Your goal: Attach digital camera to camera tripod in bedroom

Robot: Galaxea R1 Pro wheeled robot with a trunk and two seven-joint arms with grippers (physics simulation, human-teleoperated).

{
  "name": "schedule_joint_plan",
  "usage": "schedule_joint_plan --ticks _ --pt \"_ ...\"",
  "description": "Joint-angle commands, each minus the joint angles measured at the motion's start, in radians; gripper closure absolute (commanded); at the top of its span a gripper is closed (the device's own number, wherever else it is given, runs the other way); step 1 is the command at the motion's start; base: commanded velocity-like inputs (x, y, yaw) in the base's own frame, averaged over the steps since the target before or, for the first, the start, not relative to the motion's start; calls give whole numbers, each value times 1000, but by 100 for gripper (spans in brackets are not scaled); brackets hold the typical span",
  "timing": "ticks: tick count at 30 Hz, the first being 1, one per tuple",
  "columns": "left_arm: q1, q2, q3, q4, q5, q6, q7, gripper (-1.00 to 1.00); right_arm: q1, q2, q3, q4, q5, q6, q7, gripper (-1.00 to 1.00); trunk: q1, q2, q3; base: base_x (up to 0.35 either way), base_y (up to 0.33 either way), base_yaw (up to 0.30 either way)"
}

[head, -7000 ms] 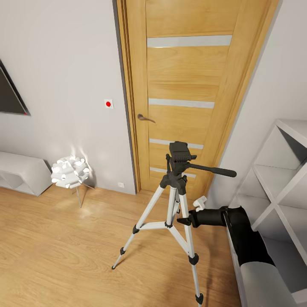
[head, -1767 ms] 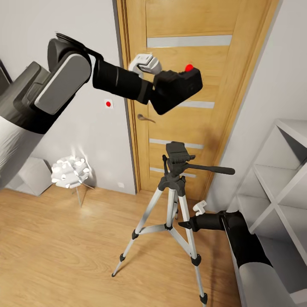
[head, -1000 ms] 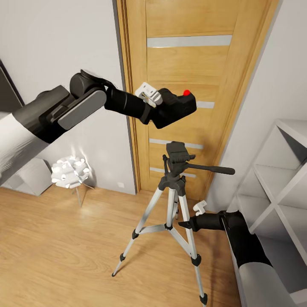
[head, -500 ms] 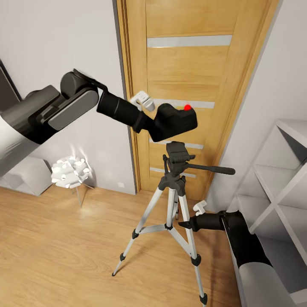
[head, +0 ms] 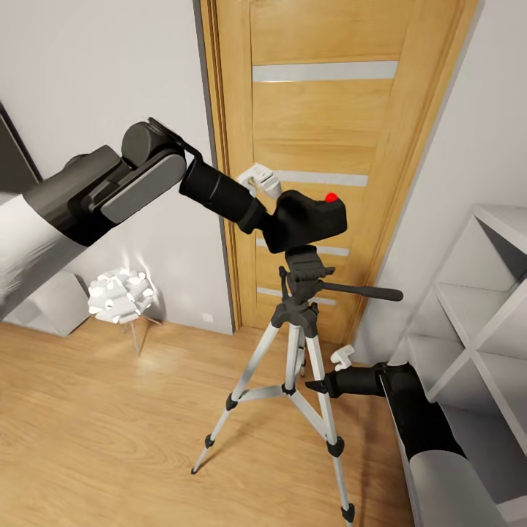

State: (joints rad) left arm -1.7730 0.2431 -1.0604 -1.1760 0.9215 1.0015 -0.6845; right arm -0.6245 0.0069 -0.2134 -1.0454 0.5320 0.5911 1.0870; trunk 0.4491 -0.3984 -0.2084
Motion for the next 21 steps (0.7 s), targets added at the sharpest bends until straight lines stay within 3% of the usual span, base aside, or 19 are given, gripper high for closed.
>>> schedule_joint_plan --ticks 1,6,21 --pt "-1 6 -1 -6 2 -3 -6 100 0 1 -2 -1 11 2 7 100 1 -2 -2 0 0 0" --pt "1 32 0 -35 5 -16 -7 100 0 1 -1 -1 11 1 7 100 1 -2 -2 0 0 0" --pt "1 40 3 -59 8 -20 -9 100 0 1 -1 -1 11 1 7 100 1 -2 -2 0 0 0"
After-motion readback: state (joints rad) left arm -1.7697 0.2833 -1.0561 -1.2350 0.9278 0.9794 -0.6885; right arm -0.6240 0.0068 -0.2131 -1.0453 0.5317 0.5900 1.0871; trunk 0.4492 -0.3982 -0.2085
